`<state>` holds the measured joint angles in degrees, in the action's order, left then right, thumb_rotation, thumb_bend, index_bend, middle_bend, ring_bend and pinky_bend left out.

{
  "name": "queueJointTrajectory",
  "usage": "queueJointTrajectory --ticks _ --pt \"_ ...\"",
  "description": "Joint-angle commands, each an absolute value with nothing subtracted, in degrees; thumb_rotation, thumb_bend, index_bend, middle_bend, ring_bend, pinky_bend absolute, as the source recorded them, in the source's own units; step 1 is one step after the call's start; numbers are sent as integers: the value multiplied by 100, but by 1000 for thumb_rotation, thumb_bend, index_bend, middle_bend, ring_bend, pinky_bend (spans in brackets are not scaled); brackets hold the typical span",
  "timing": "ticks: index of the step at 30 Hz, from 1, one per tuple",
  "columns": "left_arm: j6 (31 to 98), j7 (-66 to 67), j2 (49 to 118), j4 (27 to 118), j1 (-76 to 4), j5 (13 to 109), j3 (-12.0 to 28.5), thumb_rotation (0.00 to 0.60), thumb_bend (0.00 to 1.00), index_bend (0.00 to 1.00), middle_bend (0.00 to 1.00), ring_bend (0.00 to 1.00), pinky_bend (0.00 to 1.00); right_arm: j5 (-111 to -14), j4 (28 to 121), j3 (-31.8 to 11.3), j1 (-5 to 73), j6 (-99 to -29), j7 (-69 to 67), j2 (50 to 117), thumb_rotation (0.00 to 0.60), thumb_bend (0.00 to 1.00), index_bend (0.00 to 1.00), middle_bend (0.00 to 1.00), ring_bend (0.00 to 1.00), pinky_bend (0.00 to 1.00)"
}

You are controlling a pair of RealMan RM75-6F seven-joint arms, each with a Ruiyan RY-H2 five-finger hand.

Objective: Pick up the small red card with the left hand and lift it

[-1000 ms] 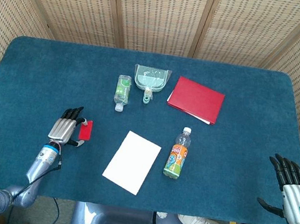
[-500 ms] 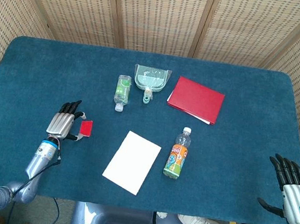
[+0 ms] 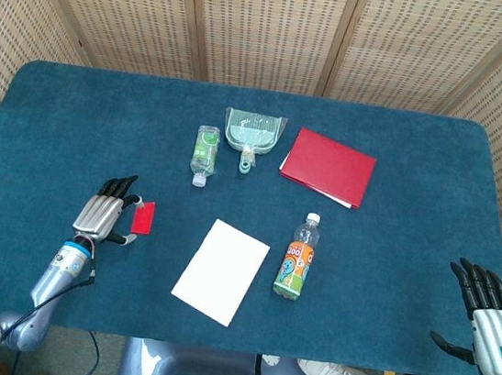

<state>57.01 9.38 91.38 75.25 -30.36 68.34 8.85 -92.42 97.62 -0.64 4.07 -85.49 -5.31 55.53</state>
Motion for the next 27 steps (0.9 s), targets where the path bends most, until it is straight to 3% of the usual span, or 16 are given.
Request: queueJointTrajectory --ticks 1,5,17,27 --pt "5641 1236 9172 7567 -3053 6669 809 600 216 371 0 0 0 -9238 9759 -66 406 -8550 -536 5552 600 0 0 0 0 0" --pt "5594 1223 9302 7401 -3095 6584 845 600 220 449 0 0 0 -9221 9755 -69 412 -8535 -547 5550 600 0 0 0 0 0" --pt "5649 1122 9391 7144 -3127 6603 882 600 279 469 0 0 0 -9206 9744 -73 420 -8521 -600 5530 600 0 0 0 0 0" --pt "5631 970 9398 7071 -3098 6666 816 600 261 470 0 0 0 -9212 9750 -64 419 -8517 -565 5539 600 0 0 0 0 0"
